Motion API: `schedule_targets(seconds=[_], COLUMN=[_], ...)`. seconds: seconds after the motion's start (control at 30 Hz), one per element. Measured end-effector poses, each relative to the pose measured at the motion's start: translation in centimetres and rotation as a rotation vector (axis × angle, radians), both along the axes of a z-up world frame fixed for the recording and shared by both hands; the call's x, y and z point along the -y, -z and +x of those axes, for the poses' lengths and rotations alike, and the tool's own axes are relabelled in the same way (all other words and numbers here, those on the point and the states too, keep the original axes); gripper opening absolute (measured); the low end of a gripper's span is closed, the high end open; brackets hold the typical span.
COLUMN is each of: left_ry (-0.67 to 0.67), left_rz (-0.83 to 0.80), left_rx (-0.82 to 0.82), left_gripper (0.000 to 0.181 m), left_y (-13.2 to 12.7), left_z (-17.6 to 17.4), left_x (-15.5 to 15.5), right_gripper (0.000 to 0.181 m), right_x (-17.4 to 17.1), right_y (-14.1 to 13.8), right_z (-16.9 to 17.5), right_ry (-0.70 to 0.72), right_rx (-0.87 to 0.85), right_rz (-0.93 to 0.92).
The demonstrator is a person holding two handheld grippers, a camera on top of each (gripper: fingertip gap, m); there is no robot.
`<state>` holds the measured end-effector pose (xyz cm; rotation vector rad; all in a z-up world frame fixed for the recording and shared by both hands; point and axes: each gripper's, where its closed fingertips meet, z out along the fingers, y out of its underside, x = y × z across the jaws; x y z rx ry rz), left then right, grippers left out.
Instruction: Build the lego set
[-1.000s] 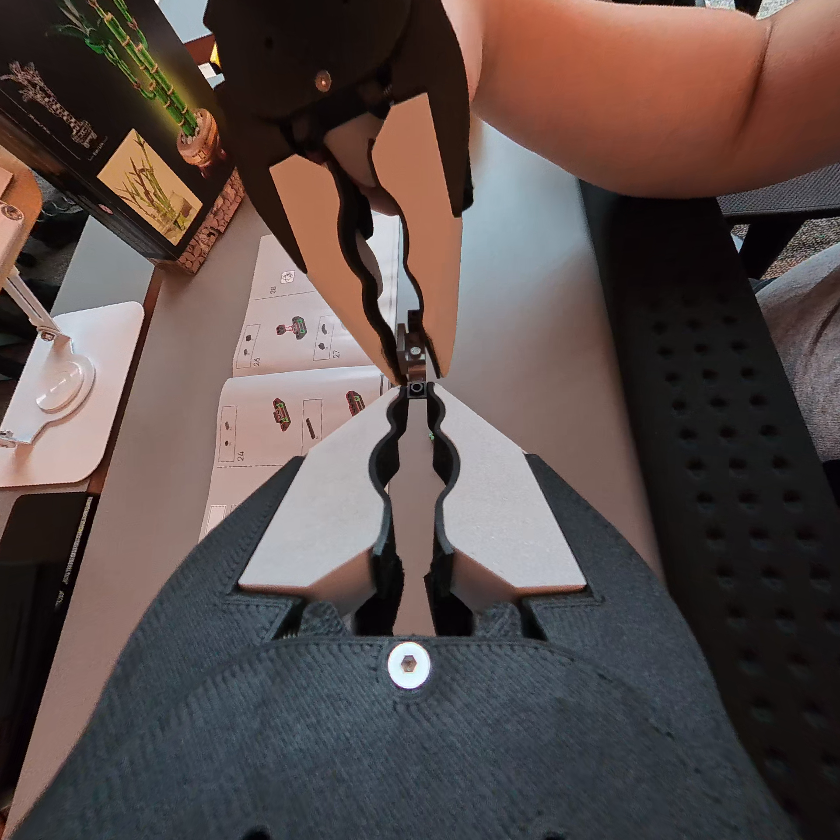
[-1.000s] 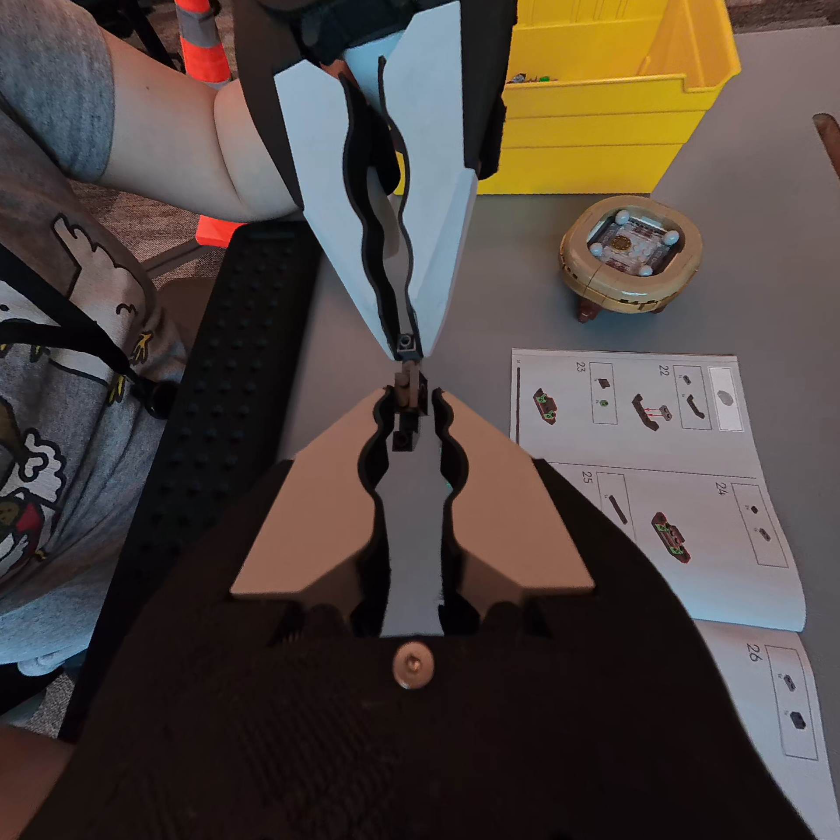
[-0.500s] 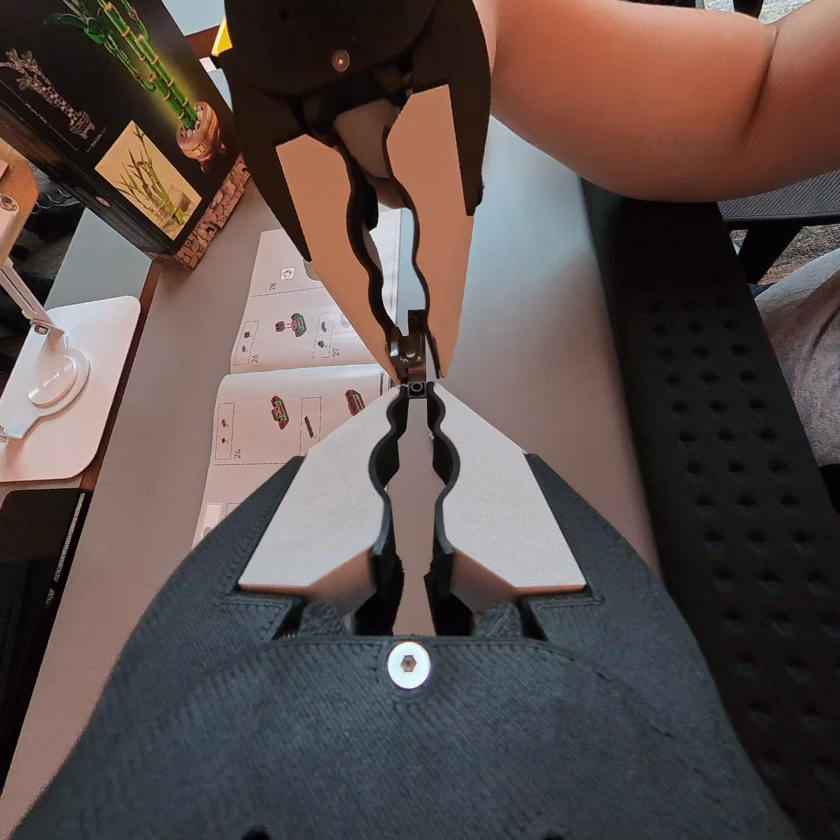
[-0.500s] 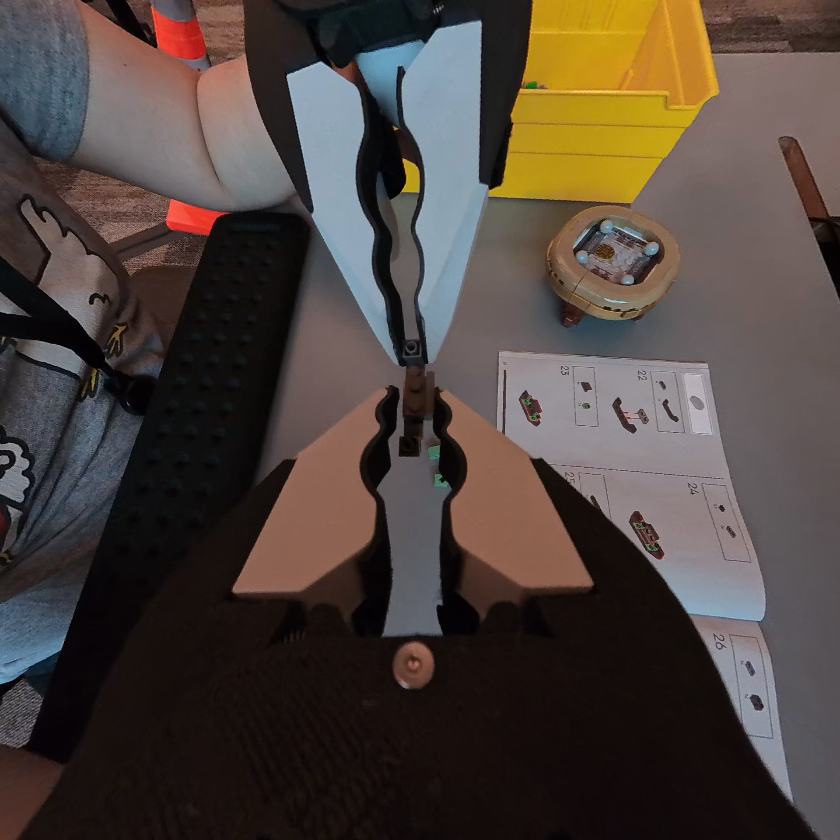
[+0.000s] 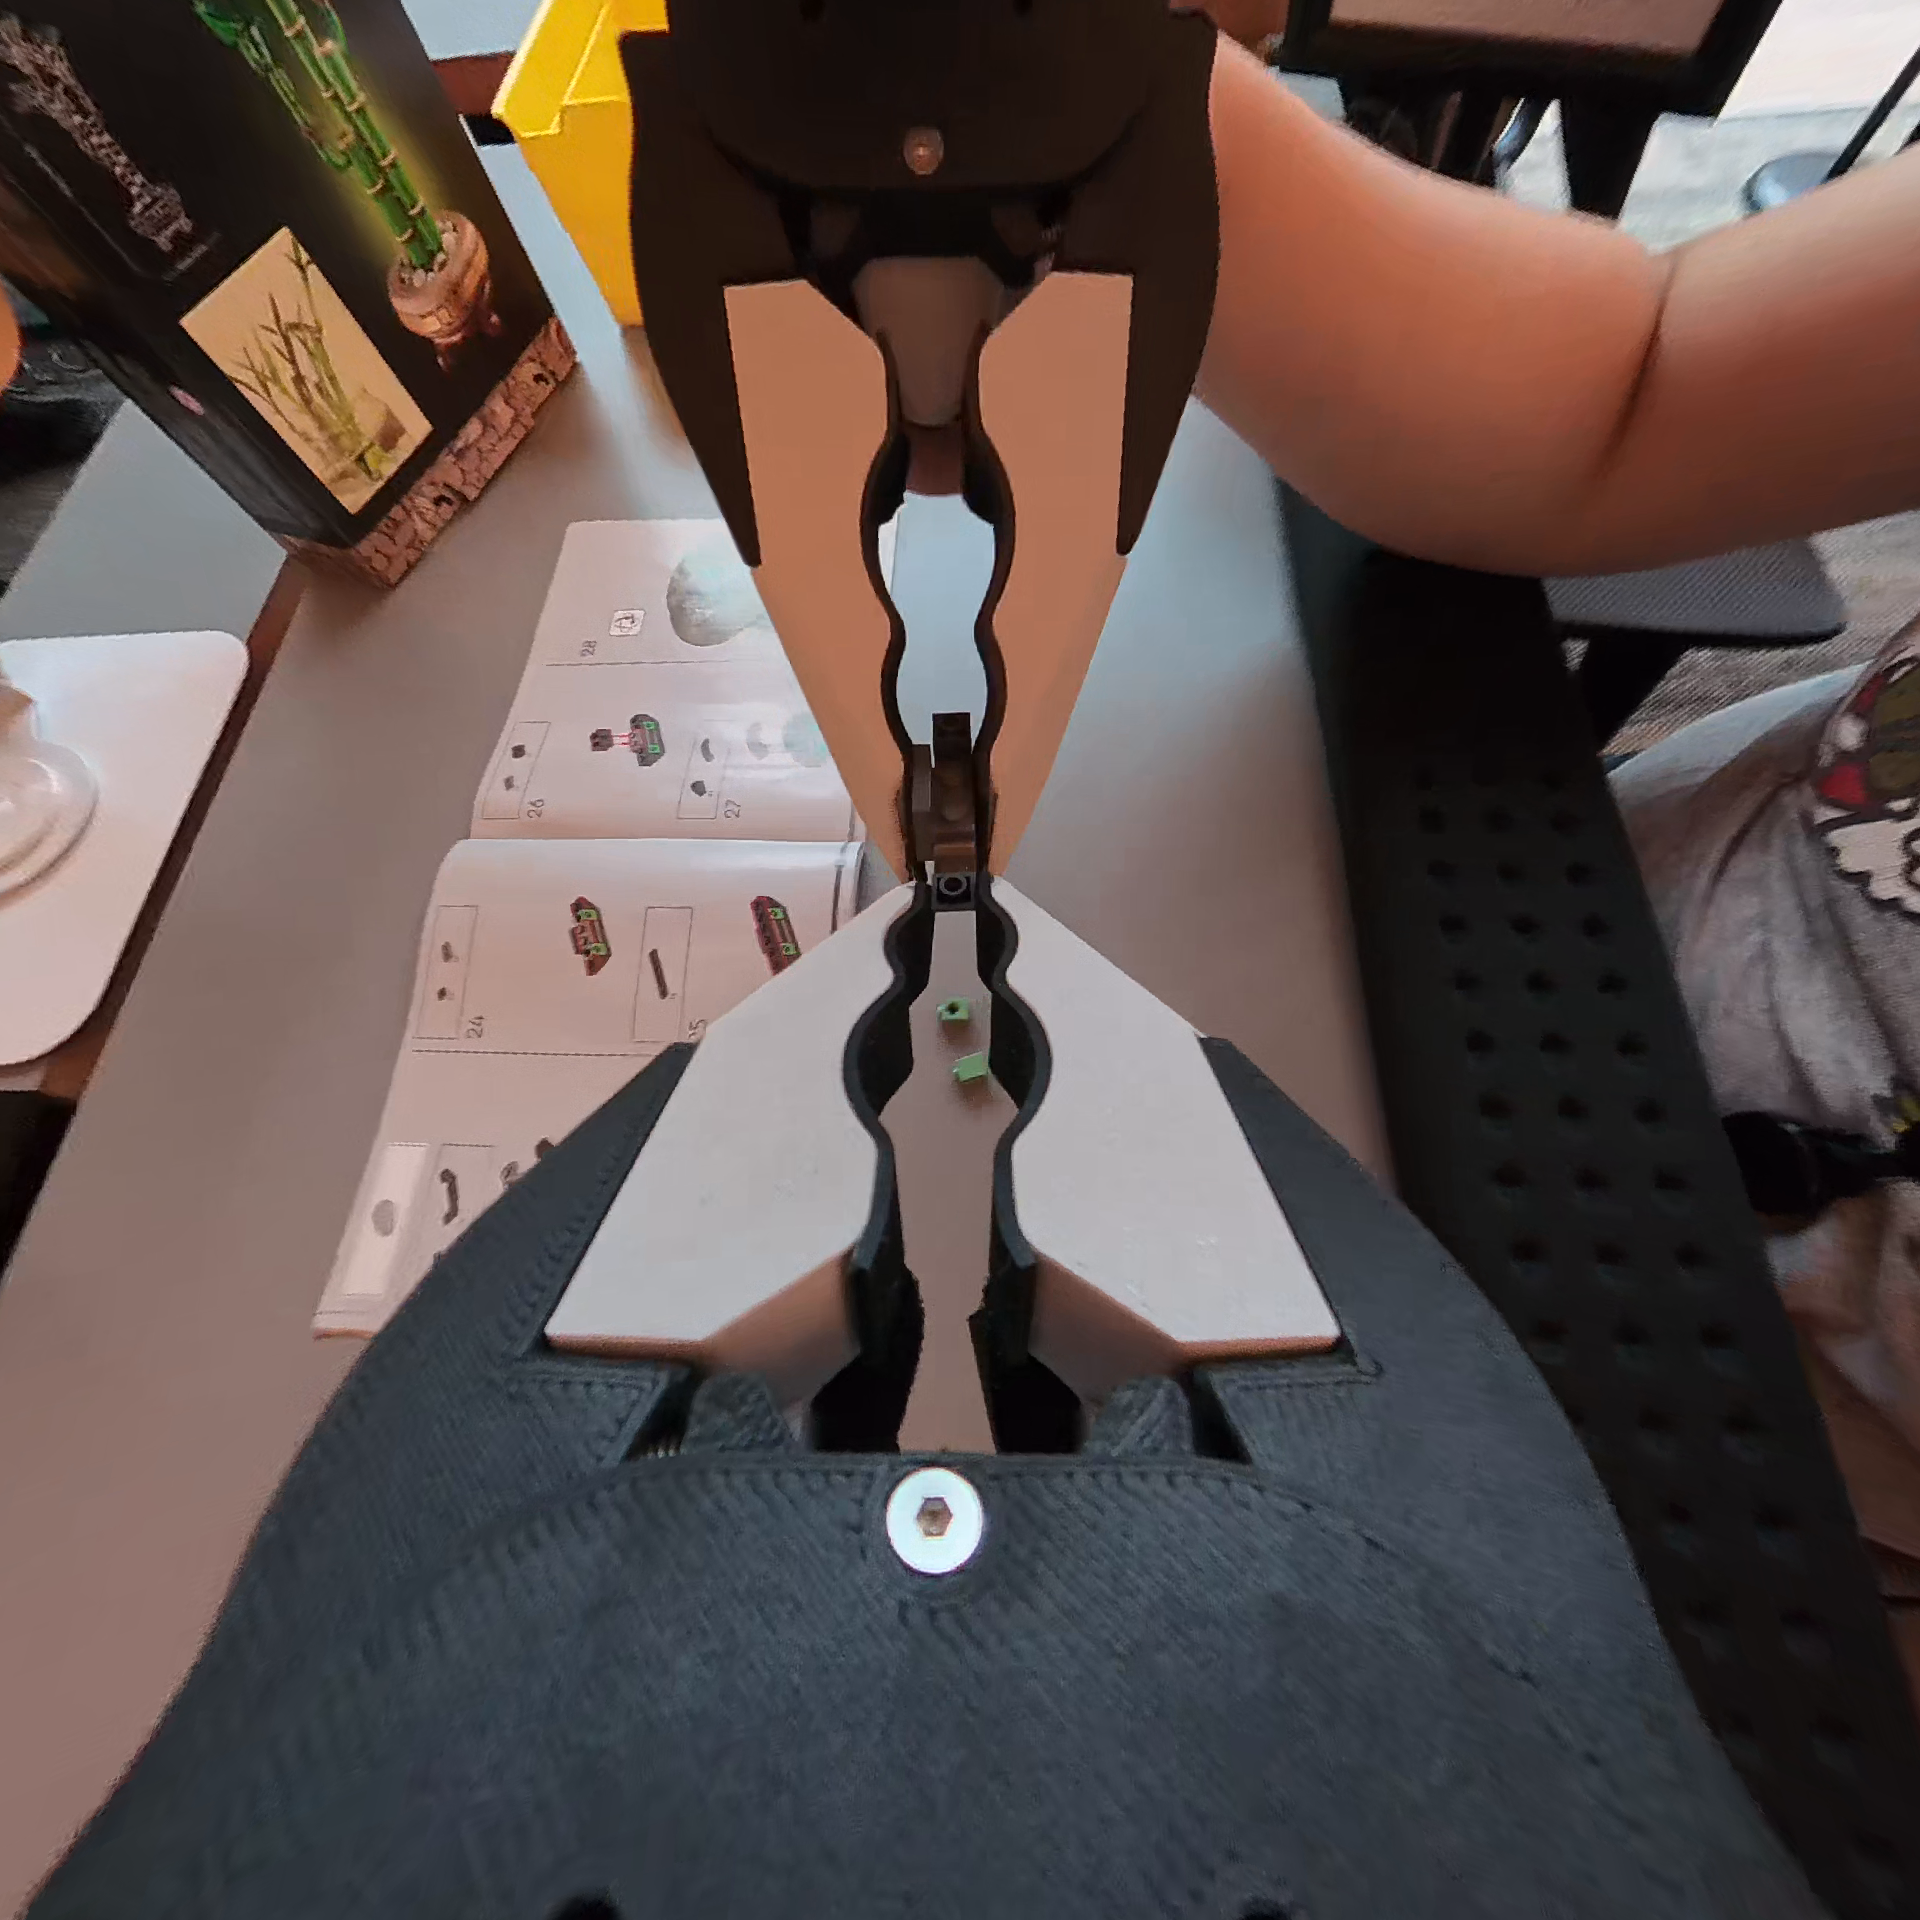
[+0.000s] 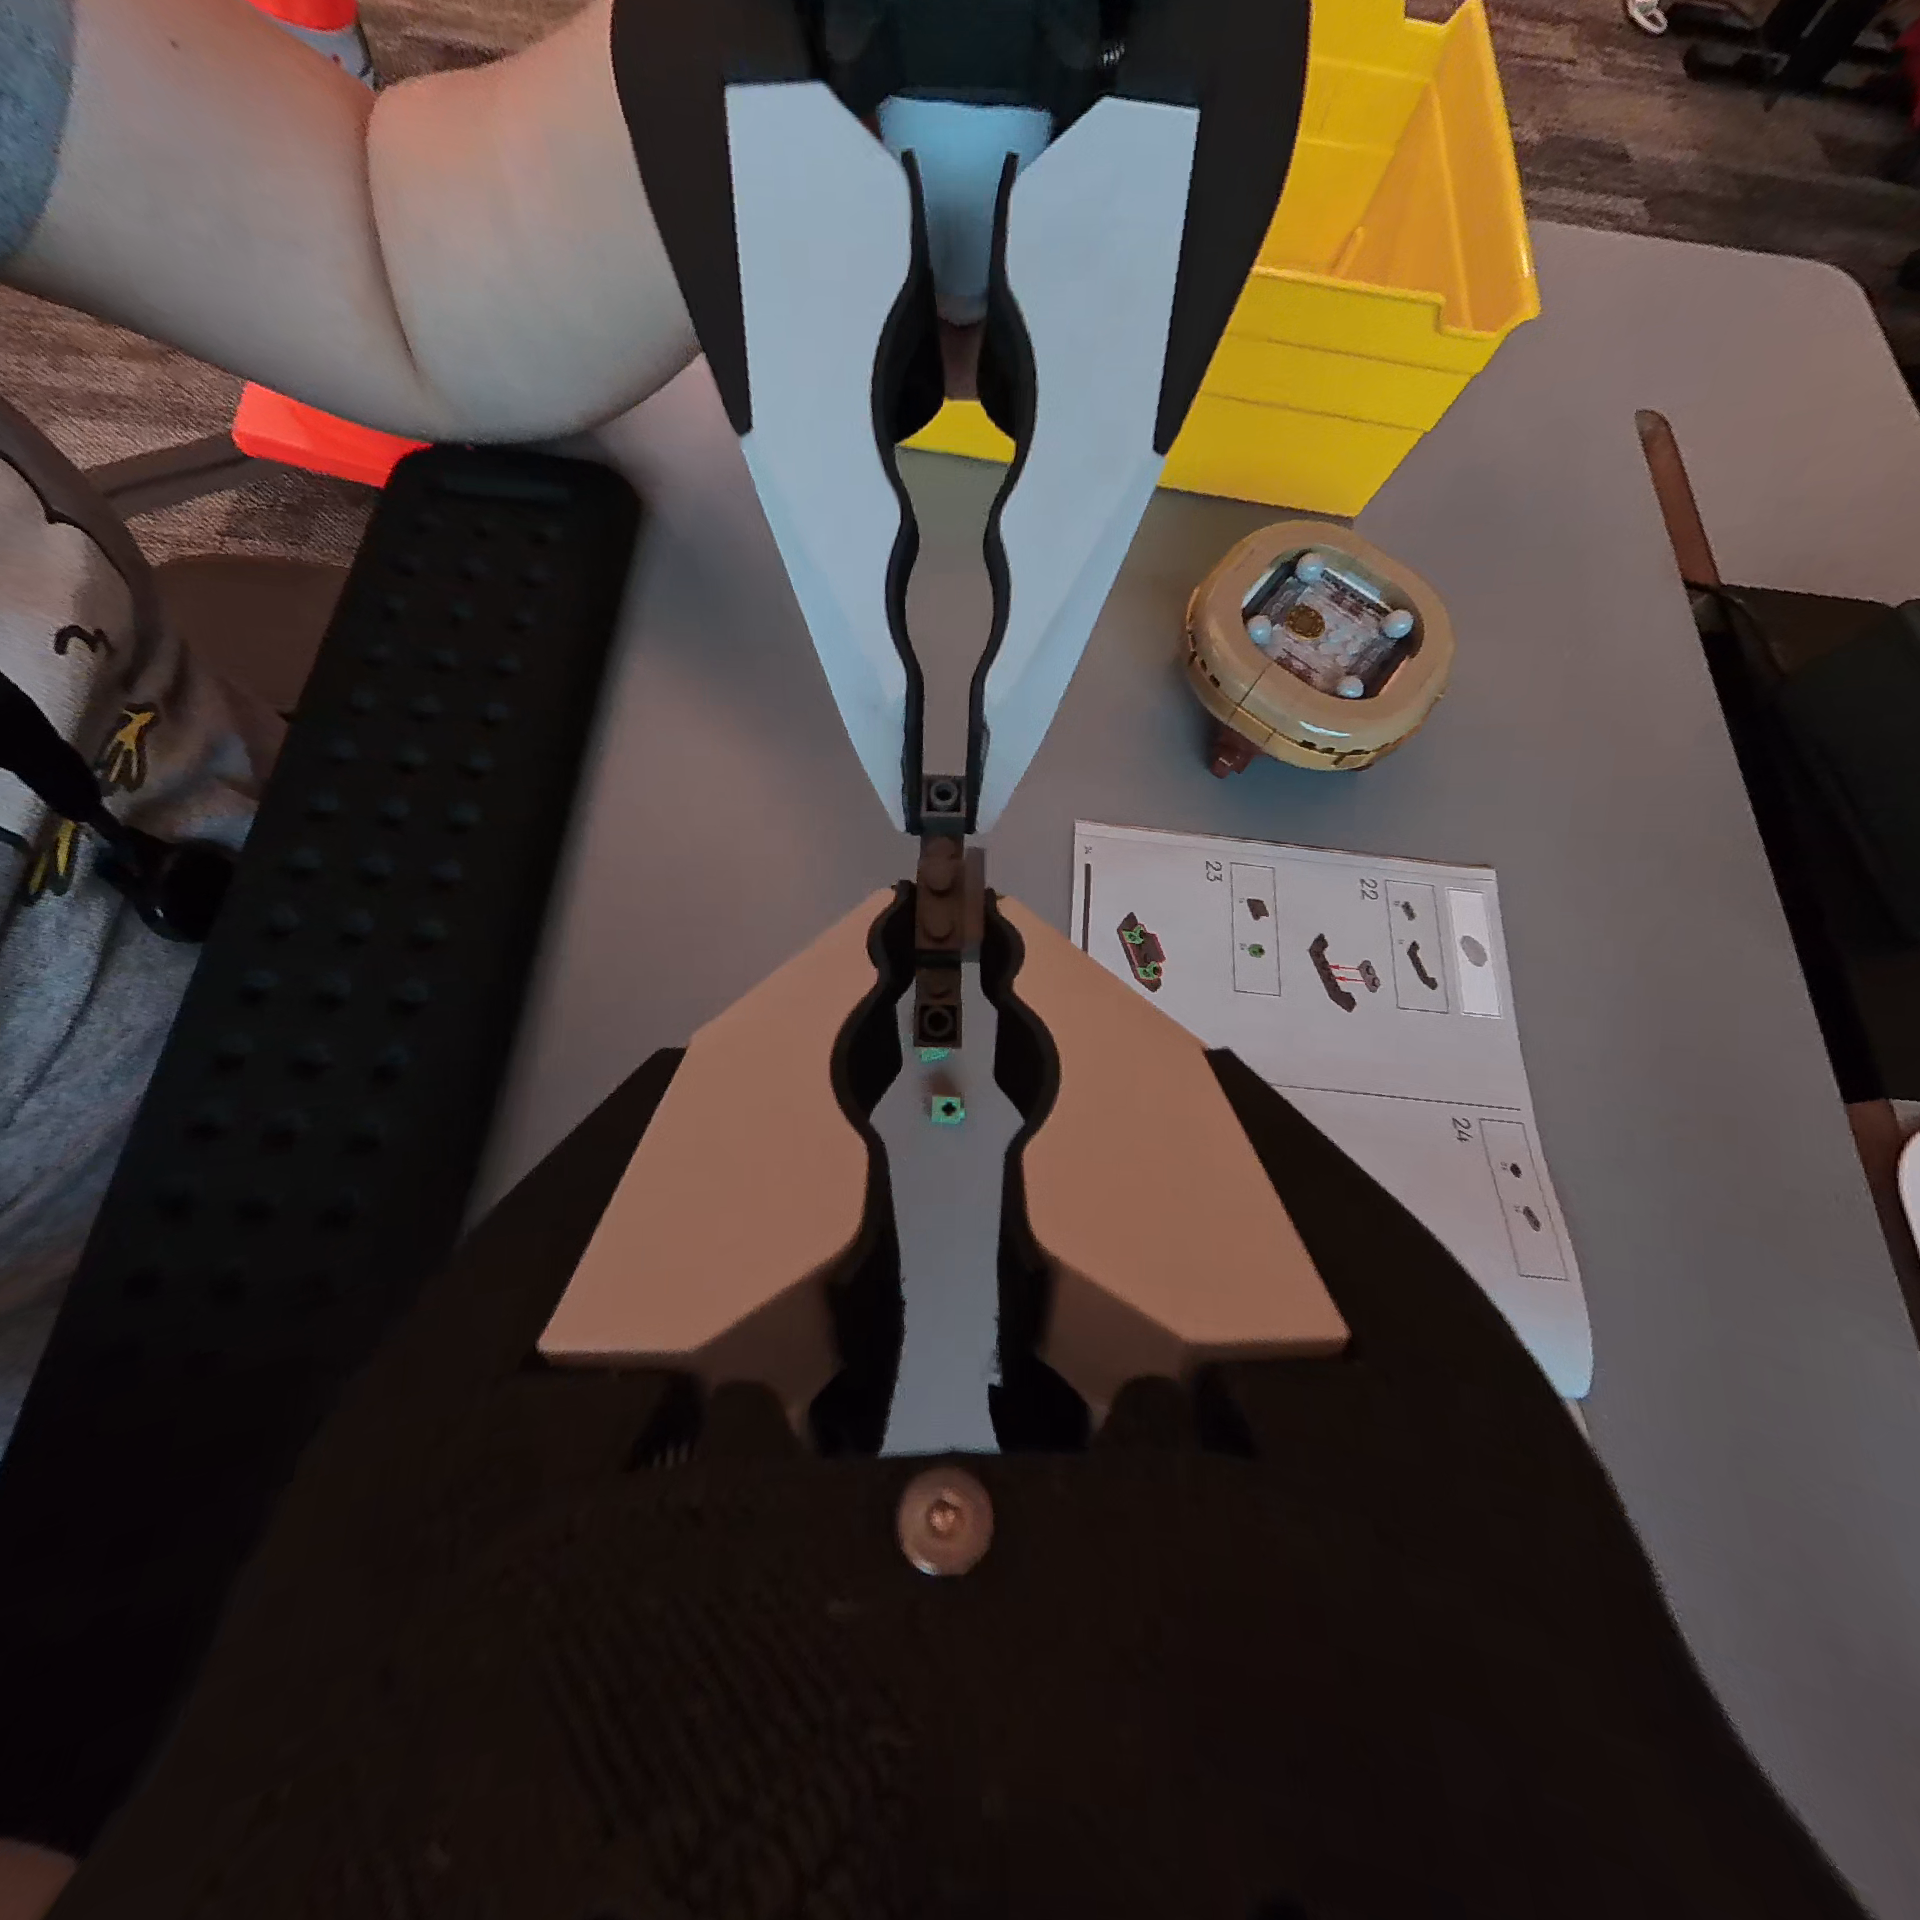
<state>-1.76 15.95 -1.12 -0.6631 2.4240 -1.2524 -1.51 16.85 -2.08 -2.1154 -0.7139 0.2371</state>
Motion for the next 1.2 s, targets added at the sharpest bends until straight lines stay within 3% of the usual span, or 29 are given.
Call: schedule_targets(seconds=[0.23, 0.37, 0.57, 0.73, 0.9, 1.2], left_ry=[0.007, -0.033, -0.041, 0.049, 0.112, 0.175], left_rz=[-0.167, -0.103, 0.063, 0.096, 0.018, 0.033], left_rx=[0.032, 0.119, 0.382, 0.502, 0.513, 0.551], left_gripper=[0.006, 0.036, 0.051, 0.036, 0.029, 0.015], left_y=[-2.5, -2.6, -3.2, -3.4, -4.2, -4.1], left_z=[-0.1, 0.4, 0.6, -0.5, -1.6, -2.6], left_x=[0.3, -0.1, 0.4, 2.2, 3.2, 3.7], right_gripper=[0.009, 0.009, 0.009, 0.009, 0.009, 0.009], right_x=[0.3, 0.7, 1.7, 2.9, 3.6, 3.7], right_y=[-2.5, -3.9, -3.9, -4.1, -3.9, -4.2], right_z=[-0.3, -0.3, -1.0, -2.4, -3.4, -4.2], right_ry=[-0.014, -0.044, -0.103, -0.197, -0.256, -0.293], right_rx=[-0.211, -0.393, -0.613, -0.728, -0.787, -0.854], right_rz=[0.052, 0.054, -0.072, -0.166, -0.244, -0.286])
